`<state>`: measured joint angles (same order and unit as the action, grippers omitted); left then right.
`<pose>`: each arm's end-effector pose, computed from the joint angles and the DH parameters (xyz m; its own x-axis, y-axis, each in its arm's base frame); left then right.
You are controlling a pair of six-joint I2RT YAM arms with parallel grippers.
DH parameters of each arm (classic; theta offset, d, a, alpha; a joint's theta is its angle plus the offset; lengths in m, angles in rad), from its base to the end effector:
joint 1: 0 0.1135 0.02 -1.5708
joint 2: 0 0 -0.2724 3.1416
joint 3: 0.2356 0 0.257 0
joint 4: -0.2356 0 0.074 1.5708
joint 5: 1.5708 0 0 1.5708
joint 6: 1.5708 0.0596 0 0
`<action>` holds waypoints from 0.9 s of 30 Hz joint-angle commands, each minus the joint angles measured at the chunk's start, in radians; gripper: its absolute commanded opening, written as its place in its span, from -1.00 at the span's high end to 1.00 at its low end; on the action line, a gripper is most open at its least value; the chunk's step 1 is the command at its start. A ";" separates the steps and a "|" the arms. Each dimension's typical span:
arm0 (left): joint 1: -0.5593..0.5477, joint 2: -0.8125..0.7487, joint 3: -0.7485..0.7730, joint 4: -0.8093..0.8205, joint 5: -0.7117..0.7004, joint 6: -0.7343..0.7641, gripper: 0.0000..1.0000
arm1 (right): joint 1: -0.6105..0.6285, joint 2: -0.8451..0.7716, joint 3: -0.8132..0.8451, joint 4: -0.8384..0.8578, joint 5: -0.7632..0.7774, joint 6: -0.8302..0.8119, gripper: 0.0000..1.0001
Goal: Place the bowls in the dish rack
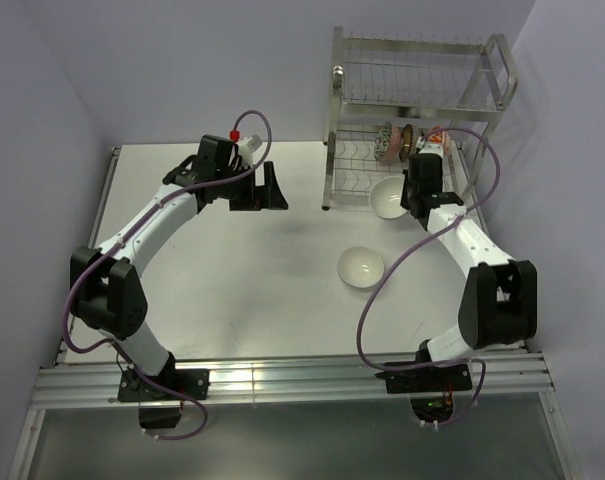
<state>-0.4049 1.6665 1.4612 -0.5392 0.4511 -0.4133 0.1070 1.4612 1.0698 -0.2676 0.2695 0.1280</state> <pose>0.3545 -0.1802 0.3060 -0.8311 -0.0370 -0.5549 0.3444 0.7491 -0.5659 0.3477 0.0214 0.2639 -0.5903 0.0604 -0.8050 0.1832 0.9812 -0.0608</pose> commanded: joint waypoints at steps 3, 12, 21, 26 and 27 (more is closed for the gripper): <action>0.035 -0.024 -0.033 0.039 0.115 0.008 -0.99 | -0.058 0.071 0.134 0.131 0.122 0.005 1.00; 0.067 -0.024 -0.039 0.044 0.136 -0.007 -0.99 | -0.099 0.205 0.265 0.088 0.080 0.122 1.00; 0.075 -0.036 -0.064 0.061 0.143 -0.012 -0.99 | -0.147 0.304 0.321 0.123 0.068 0.127 1.00; 0.075 -0.027 -0.058 0.059 0.149 -0.013 -0.99 | -0.155 0.336 0.323 0.151 0.068 0.108 1.00; 0.075 -0.025 -0.058 0.058 0.149 -0.012 -0.99 | -0.159 0.341 0.325 0.154 0.062 0.102 1.00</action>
<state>-0.3332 1.6665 1.3949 -0.5129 0.5716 -0.4171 -0.0422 1.7916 1.3357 -0.2012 0.3294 0.2367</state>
